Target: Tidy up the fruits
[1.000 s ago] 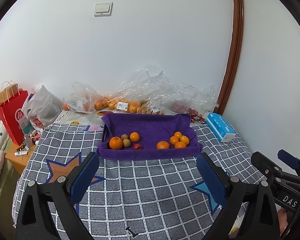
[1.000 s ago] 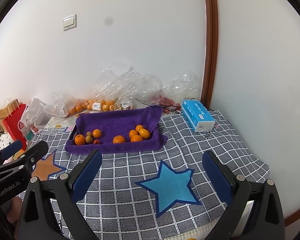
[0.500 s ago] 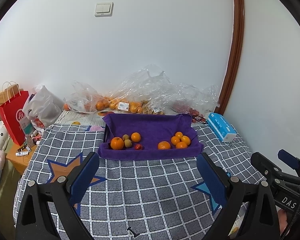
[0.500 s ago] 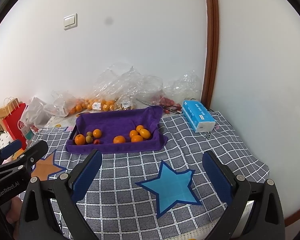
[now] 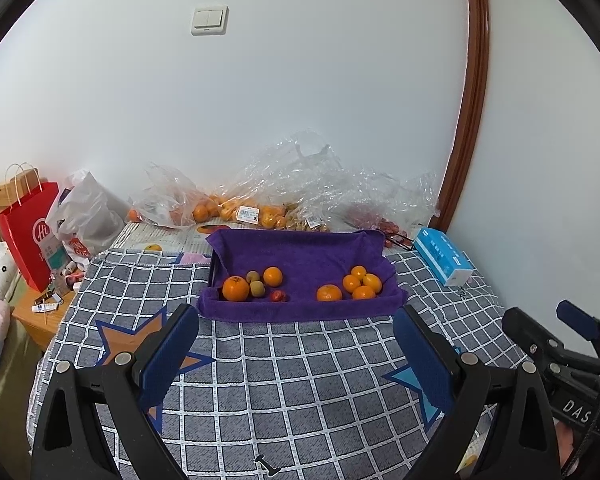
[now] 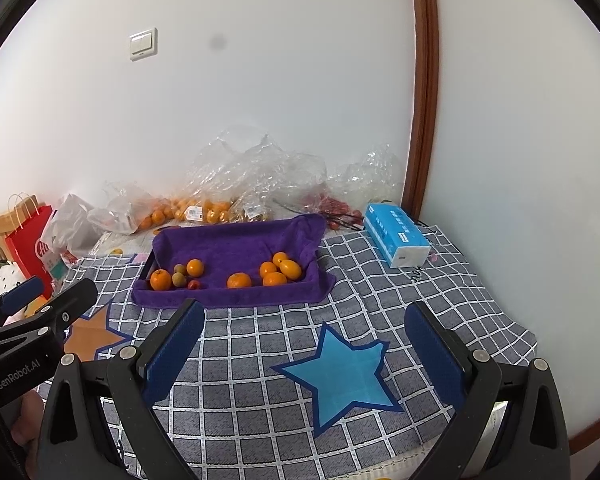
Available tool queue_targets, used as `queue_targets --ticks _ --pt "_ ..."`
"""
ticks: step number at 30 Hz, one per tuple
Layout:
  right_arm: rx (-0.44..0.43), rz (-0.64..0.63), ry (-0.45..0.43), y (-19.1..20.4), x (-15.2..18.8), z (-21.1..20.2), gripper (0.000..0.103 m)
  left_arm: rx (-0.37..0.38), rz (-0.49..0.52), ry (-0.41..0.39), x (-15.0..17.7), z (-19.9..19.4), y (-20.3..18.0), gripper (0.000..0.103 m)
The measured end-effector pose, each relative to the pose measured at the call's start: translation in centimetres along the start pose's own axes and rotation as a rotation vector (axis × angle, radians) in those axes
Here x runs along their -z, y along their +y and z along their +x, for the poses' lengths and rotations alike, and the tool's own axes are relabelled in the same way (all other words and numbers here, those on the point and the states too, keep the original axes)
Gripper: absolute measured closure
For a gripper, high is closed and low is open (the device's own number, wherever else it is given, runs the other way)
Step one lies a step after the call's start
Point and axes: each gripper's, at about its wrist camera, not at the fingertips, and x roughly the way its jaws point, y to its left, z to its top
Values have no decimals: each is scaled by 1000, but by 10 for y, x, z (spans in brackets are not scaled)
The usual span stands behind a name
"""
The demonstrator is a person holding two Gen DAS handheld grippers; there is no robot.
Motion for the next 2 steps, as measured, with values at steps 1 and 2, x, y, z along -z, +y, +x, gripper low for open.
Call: queue_targets --ticks 1,2 --pt "0 -2 -1 1 0 0 4 1 0 -2 0 0 0 5" --pt "-1 -5 -2 1 1 0 4 2 3 -5 0 0 1 5"
